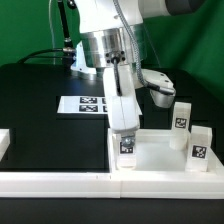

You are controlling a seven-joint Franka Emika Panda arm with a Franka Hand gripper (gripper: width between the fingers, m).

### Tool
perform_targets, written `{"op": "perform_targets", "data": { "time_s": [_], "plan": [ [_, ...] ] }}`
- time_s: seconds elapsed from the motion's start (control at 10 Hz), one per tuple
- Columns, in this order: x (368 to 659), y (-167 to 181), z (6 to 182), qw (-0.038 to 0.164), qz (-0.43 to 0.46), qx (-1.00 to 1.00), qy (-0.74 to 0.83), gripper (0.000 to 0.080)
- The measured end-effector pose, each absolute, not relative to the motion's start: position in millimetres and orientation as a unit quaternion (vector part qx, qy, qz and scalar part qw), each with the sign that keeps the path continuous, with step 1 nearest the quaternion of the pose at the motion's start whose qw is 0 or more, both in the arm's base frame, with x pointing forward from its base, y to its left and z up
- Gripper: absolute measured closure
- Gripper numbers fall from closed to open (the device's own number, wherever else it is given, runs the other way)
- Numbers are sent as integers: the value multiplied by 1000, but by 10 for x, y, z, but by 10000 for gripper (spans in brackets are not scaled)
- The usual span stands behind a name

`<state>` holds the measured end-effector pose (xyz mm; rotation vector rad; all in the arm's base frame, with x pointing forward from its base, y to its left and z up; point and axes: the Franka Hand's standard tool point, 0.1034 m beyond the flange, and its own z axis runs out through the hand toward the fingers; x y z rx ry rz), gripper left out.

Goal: Assemble square table

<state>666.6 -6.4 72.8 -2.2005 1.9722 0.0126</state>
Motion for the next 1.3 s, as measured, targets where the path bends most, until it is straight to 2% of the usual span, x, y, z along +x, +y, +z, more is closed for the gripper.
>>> {"op": "perform_targets", "data": {
  "time_s": [0.1,0.2,0.3,0.4,0.5,0.6,0.7,0.8,1.1,1.2,1.3],
  "plan": [
    [6678,-10,736,89,-10,-818,569,418],
    [6655,-20,734,88,-9,-854,513,277],
    [6654,-33,728,88,-9,-855,511,190],
    [6652,-40,727,84,-14,-878,472,190],
    [6651,-44,727,83,-16,-890,448,158],
    [6651,-45,725,81,-20,-910,407,152],
    [6647,-41,723,62,-18,-954,293,152],
    [6663,-34,726,58,-4,-978,202,151],
    [6685,-91,719,61,-1,-982,180,151],
    [6685,-97,719,61,0,-980,190,244],
    [6684,-94,718,61,3,-971,231,425]
  ]
}}
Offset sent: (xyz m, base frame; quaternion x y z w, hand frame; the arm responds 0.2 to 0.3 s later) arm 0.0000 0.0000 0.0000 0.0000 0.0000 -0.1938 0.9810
